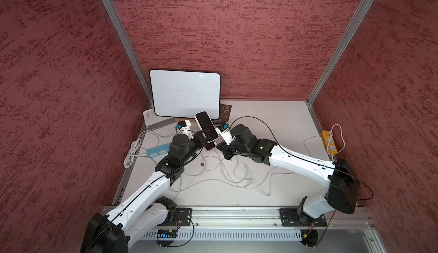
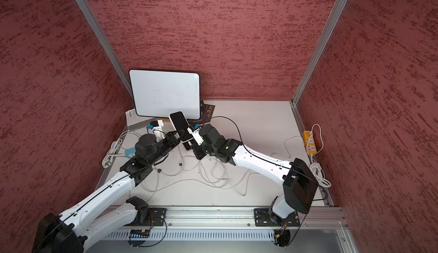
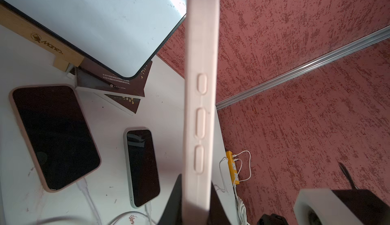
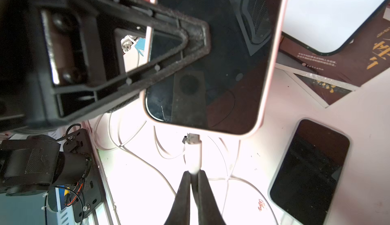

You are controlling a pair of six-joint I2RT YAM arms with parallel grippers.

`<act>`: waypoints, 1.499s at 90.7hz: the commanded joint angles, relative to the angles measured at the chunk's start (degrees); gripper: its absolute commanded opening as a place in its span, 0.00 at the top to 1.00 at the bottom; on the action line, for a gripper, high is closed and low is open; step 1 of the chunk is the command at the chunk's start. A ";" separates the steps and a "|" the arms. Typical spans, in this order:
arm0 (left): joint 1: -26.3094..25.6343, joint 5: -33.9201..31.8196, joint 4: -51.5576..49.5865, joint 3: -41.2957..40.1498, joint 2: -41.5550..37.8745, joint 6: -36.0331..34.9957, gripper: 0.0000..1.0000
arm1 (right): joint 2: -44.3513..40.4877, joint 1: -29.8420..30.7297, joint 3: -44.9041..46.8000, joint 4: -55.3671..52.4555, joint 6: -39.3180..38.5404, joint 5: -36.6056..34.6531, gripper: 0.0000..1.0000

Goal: Plug the charging cable into the phone
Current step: Insert the charging cable into the phone.

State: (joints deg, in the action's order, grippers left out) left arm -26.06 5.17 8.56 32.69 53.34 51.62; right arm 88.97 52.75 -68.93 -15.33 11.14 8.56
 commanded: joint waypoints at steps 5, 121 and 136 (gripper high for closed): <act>-0.17 1.01 3.80 2.17 -1.20 -1.33 1.00 | 0.50 -0.53 -0.49 0.39 0.87 0.15 1.00; -0.54 1.77 4.47 0.60 1.13 -2.53 1.00 | 2.41 -1.86 -4.51 1.28 5.76 -0.13 1.00; -0.60 1.10 3.92 0.39 1.06 -3.42 1.00 | 2.38 -1.86 -5.84 0.56 5.62 0.17 1.00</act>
State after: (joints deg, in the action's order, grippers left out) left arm -26.06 4.82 9.50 32.67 54.48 50.13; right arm 91.20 51.53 -71.59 -17.26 16.14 10.09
